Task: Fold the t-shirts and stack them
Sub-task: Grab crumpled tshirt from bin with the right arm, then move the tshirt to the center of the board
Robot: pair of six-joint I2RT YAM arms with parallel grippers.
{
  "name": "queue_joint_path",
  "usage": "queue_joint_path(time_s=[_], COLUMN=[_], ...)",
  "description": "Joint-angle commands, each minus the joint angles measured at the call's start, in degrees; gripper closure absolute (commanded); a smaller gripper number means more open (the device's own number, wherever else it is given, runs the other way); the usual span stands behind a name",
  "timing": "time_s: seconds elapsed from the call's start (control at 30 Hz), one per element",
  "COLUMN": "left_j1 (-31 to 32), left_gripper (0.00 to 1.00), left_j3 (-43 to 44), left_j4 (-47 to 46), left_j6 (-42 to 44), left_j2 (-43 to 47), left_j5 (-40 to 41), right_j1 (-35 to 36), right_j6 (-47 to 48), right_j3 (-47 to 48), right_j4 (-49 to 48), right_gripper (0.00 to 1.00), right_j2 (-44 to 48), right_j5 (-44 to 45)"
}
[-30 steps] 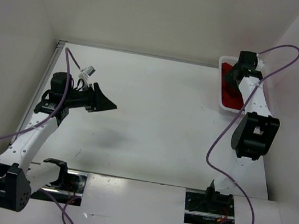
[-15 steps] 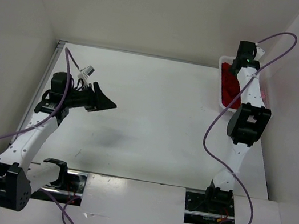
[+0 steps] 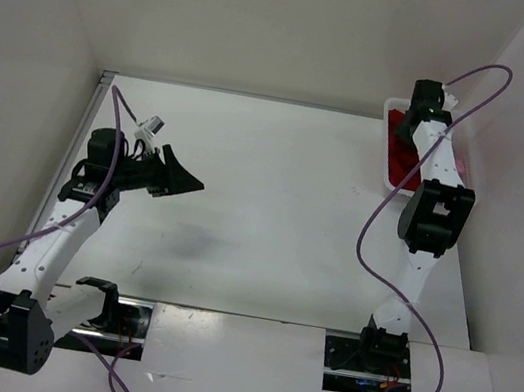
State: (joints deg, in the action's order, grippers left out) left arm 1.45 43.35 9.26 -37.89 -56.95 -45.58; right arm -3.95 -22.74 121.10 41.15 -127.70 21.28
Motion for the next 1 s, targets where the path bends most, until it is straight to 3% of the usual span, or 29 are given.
queue_joint_path(time_s=[0.0, 0.03, 0.07, 0.23, 0.43, 0.57, 0.63, 0.67, 0.8, 0.97], left_j1=[0.22, 0.22, 0.22, 0.22, 0.22, 0.22, 0.22, 0.22, 0.22, -0.40], left_gripper=[0.37, 0.36, 0.36, 0.36, 0.34, 0.31, 0.31, 0.31, 0.28, 0.28], left_j3=[-0.90, -0.90, -0.90, -0.90, 0.23, 0.86, 0.25, 0.24, 1.73, 4.98], left_j4=[-1.34, -1.35, -1.35, -2.49, -5.21, -6.61, -6.62, -7.14, -5.57, -4.95], left_j6=[0.01, 0.01, 0.01, -1.04, -3.50, -7.45, -9.65, -10.27, -10.88, -13.26], left_j2=[1.14, 1.14, 1.14, 1.14, 0.00, 0.00, 0.00, 0.00, 0.00, -1.14], left_j5=[-0.21, -0.21, -0.21, -0.21, 0.32, 0.93, 2.25, 2.25, 6.38, 10.33], right_j1=[0.25, 0.25, 0.25, 0.25, 0.25, 1.65, 2.80, 2.80, 3.42, 5.78], right_j6=[-0.54, -0.55, -1.16, -1.69, -2.22, -2.83, -5.98, -7.74, -22.04, -31.12], right_j3=[-3.14, -3.15, -3.85, -3.24, -2.27, 3.25, 7.03, 7.05, 12.19, 19.18], right_j4=[-0.44, -1.06, -2.46, -4.14, -3.00, -1.51, -2.38, -4.30, -16.08, -23.55], right_gripper=[0.47, 0.56, 0.71, 0.94, 1.00, 1.00, 1.00, 1.00, 1.00, 1.00], right_j2=[3.59, 4.12, 4.82, 10.87, 24.12, 32.31, 34.52, 37.15, 40.07, 39.36], right_j5=[0.43, 0.43, 0.43, -0.89, -2.37, -11.76, -22.90, -34.00, -55.05, -63.19])
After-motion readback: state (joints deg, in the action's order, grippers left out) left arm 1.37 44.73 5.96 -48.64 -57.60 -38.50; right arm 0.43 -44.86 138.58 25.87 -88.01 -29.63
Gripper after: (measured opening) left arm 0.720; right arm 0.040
